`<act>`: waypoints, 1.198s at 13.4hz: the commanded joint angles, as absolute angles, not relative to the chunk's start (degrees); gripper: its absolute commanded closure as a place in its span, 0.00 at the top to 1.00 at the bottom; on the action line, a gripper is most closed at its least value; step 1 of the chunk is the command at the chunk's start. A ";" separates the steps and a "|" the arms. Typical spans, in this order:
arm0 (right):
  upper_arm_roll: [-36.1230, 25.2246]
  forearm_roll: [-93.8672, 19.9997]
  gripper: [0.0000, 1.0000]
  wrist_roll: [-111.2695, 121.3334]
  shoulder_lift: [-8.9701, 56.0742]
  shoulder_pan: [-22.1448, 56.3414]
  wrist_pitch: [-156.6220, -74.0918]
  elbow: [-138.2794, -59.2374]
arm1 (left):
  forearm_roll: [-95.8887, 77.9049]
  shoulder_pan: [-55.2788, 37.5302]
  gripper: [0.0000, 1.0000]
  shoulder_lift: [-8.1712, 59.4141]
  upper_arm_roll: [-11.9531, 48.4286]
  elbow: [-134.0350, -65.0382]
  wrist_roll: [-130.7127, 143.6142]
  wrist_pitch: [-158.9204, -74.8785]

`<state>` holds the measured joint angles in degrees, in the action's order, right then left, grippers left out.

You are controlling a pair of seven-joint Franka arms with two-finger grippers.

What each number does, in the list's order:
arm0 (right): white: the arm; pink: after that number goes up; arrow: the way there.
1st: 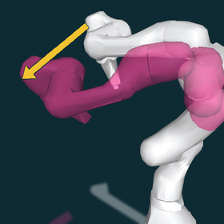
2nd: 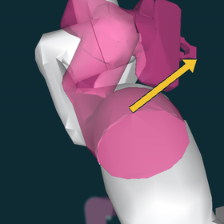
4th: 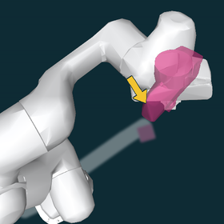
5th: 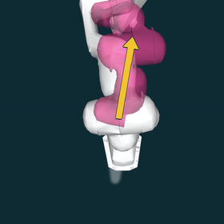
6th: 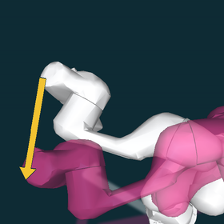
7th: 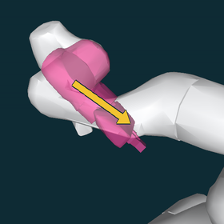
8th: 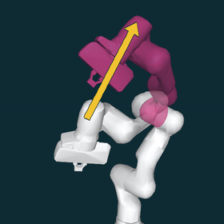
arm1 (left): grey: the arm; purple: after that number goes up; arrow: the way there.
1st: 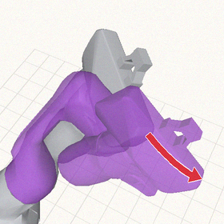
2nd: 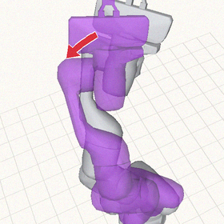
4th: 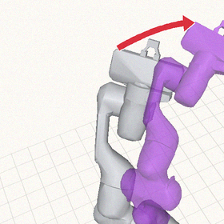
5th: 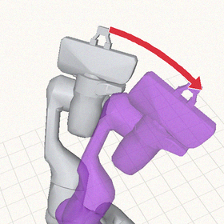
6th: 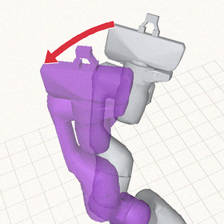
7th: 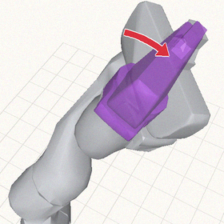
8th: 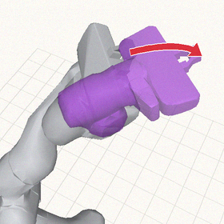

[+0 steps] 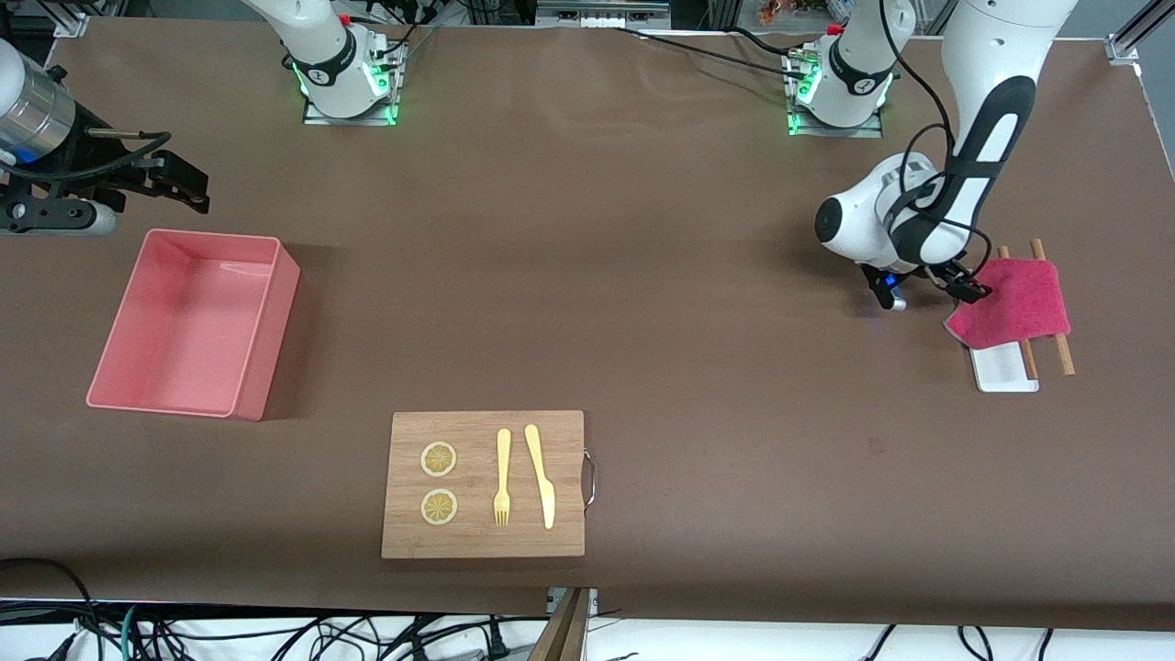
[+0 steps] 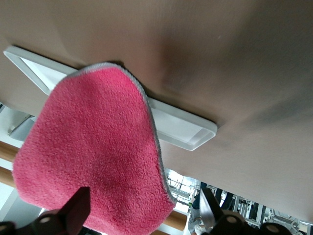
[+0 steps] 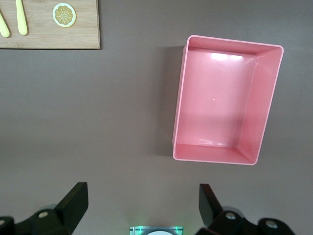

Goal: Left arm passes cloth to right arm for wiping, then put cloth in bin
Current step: 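Grasp the pink cloth with the left gripper and lift it off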

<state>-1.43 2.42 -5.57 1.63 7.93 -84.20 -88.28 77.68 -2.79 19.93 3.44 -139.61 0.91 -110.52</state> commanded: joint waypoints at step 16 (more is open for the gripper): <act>-1.49 2.81 1.00 -5.54 1.67 8.09 -84.02 -87.54 | 65.61 -2.02 0.00 12.41 6.76 -137.56 -4.10 -109.86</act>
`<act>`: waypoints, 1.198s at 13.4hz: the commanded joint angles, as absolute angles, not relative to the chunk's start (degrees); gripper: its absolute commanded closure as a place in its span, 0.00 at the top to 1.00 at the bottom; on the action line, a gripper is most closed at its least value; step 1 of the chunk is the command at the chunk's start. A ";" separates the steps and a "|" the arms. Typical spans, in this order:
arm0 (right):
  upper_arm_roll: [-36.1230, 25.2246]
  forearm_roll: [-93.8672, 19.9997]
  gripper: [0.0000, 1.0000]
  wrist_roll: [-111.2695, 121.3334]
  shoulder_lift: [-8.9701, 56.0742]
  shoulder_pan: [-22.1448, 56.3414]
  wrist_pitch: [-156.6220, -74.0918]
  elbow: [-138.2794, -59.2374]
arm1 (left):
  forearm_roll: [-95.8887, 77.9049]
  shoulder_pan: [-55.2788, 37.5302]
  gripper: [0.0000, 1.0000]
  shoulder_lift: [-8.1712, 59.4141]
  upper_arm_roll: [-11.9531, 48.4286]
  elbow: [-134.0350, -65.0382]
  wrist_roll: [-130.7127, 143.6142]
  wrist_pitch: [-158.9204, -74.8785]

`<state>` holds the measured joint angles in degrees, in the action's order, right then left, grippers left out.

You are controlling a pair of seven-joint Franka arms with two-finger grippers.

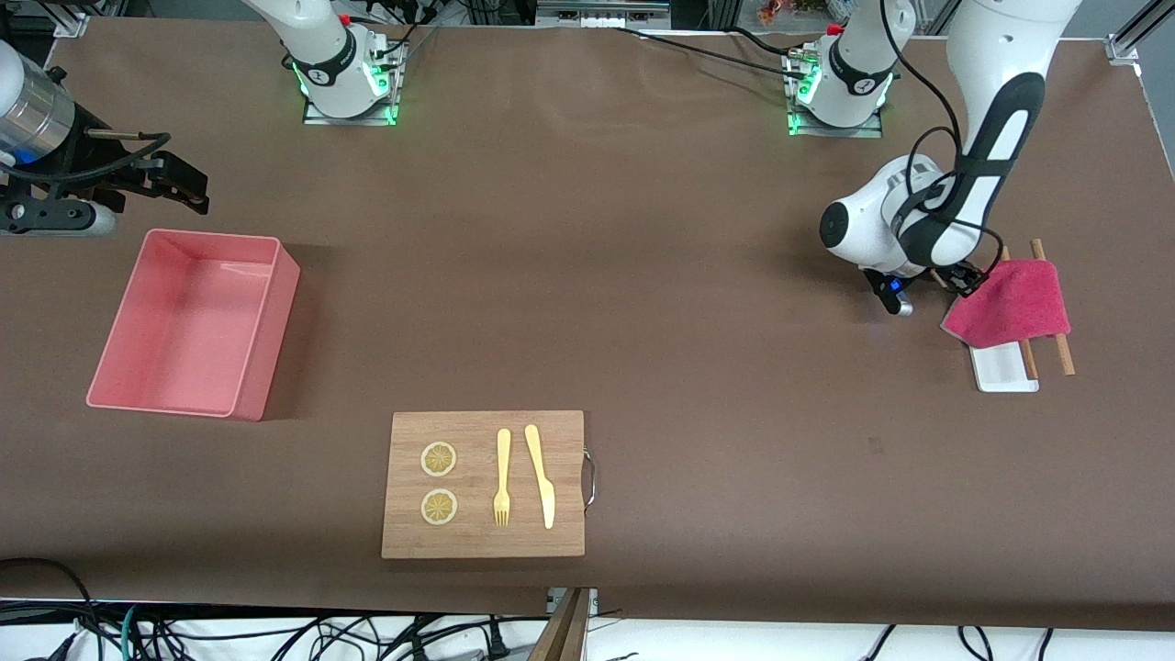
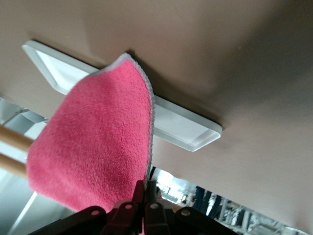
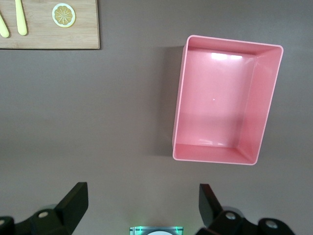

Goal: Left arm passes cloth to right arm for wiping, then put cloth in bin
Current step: 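Grasp the pink cloth with the left gripper and lift it off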

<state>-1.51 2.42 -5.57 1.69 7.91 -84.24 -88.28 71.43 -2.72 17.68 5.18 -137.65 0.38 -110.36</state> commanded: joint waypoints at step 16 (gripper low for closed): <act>-1.41 -1.39 1.00 -4.22 2.37 9.05 -88.50 -87.19 | -3.38 -1.93 0.00 7.47 13.10 -98.45 -2.59 -83.41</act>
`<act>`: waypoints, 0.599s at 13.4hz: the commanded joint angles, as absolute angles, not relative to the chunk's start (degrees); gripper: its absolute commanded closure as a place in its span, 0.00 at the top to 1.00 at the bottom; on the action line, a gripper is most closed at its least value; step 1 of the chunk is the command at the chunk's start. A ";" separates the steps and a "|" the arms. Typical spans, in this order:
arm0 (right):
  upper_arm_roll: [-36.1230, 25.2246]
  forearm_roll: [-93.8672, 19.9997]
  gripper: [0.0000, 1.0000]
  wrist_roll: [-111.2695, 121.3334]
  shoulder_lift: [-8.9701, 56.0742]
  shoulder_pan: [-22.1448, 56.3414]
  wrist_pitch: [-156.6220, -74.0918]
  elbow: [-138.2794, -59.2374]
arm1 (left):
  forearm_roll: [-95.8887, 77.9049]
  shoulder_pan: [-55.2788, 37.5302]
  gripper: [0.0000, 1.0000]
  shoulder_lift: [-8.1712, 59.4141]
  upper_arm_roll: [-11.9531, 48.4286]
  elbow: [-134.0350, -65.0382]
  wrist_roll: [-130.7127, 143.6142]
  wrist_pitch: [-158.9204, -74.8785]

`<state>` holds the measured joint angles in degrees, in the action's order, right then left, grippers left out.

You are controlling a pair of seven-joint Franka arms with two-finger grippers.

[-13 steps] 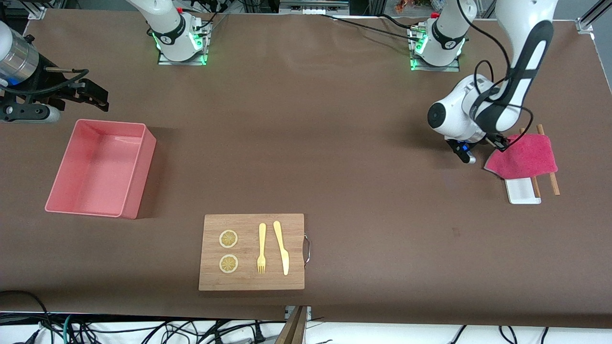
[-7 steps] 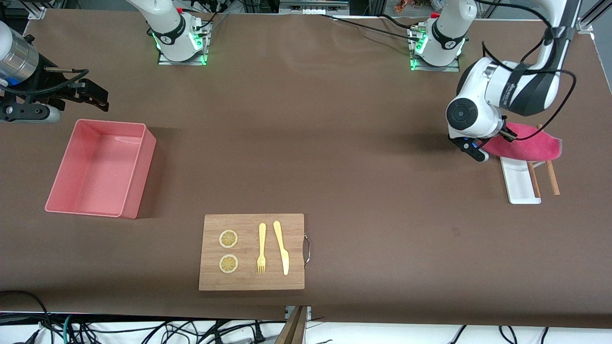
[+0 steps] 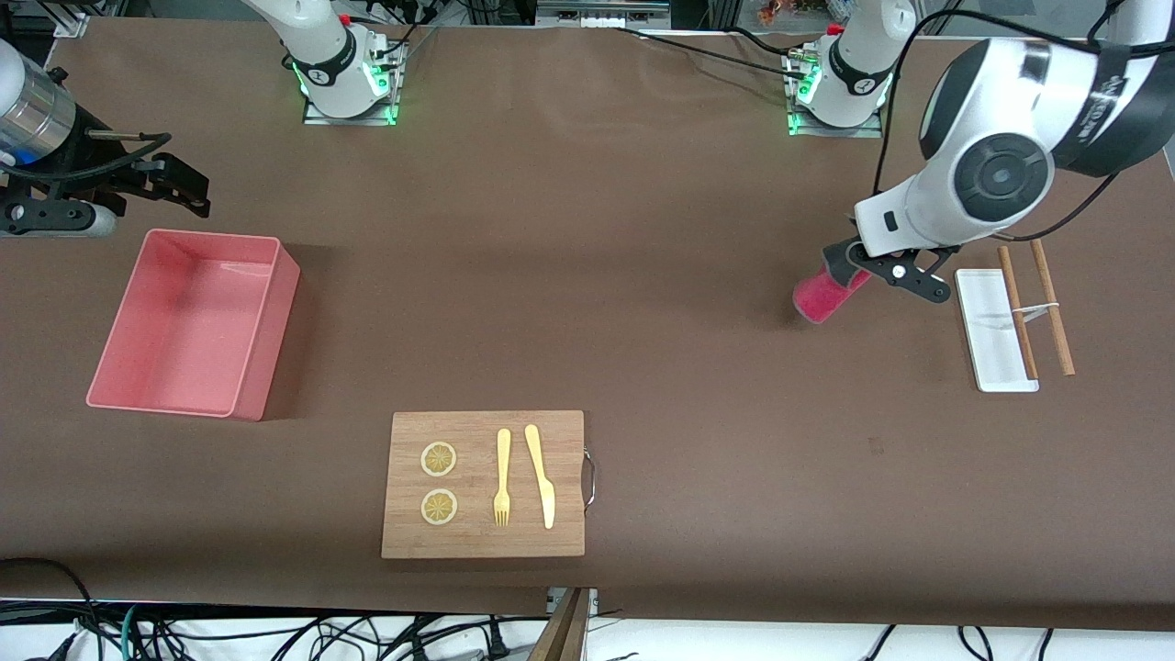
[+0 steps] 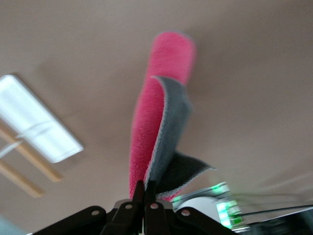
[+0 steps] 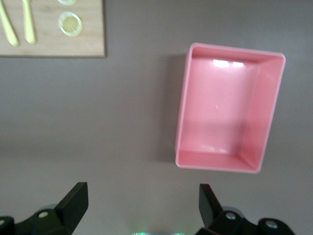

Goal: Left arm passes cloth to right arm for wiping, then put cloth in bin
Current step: 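Carry the cloth toward the middle while the right gripper reaches toward it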

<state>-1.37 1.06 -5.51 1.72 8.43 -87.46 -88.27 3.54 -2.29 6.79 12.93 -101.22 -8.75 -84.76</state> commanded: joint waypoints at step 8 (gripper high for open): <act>0.09 -17.91 1.00 16.15 10.44 17.65 -94.89 -87.36 | -33.37 -2.99 0.00 8.43 17.83 -96.24 24.05 -96.73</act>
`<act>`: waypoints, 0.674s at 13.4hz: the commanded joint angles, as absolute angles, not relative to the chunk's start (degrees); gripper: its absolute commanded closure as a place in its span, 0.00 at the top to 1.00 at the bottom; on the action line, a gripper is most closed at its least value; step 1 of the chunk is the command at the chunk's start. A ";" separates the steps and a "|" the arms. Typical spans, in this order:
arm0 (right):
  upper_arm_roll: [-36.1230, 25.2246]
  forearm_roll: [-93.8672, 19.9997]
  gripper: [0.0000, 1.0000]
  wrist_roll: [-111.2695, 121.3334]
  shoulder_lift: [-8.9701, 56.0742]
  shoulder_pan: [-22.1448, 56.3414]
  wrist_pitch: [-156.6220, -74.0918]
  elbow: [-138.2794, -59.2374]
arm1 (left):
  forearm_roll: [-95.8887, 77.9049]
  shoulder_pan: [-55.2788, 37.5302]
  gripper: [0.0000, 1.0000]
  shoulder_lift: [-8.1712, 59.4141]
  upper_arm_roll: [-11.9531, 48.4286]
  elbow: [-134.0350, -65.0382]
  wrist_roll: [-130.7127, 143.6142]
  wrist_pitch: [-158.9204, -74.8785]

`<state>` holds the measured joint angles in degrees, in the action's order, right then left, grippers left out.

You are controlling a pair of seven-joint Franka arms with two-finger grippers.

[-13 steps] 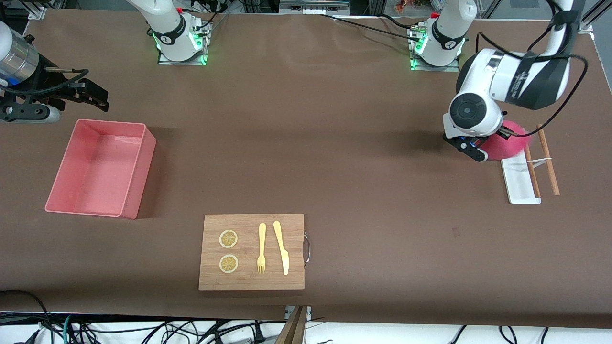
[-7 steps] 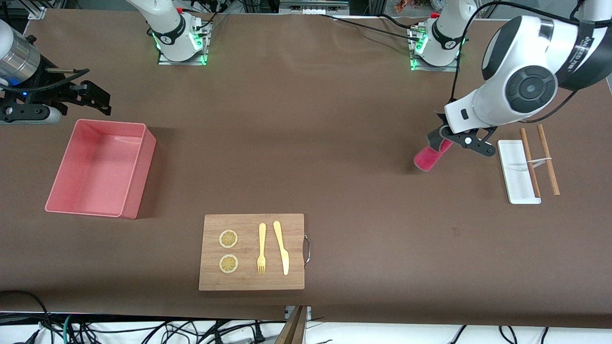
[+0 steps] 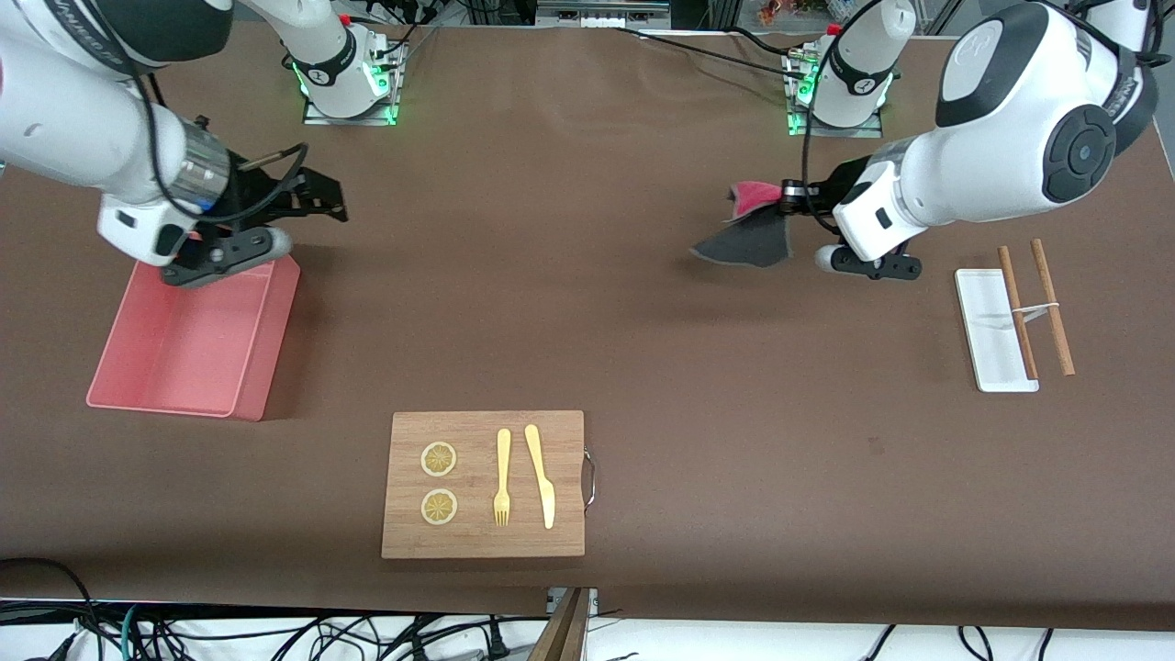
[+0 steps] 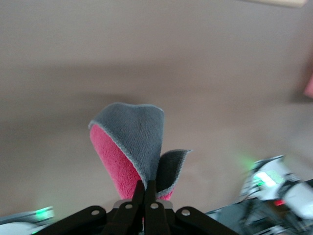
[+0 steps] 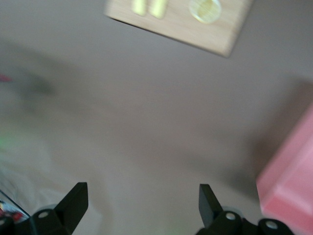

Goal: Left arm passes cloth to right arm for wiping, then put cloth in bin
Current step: 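Carry the cloth toward the middle while the right gripper reaches toward it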

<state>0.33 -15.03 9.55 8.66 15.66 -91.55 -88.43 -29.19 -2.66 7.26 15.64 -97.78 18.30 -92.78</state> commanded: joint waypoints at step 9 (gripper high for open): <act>0.79 -39.62 1.00 38.39 21.17 25.83 -115.29 -87.71 | -54.04 -3.25 0.00 8.53 30.93 -96.24 49.97 -129.08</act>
<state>0.71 -36.54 34.27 20.36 24.17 -112.72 -88.45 -51.45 -3.33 7.90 29.39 -97.48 44.02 -125.05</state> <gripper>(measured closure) 0.000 0.982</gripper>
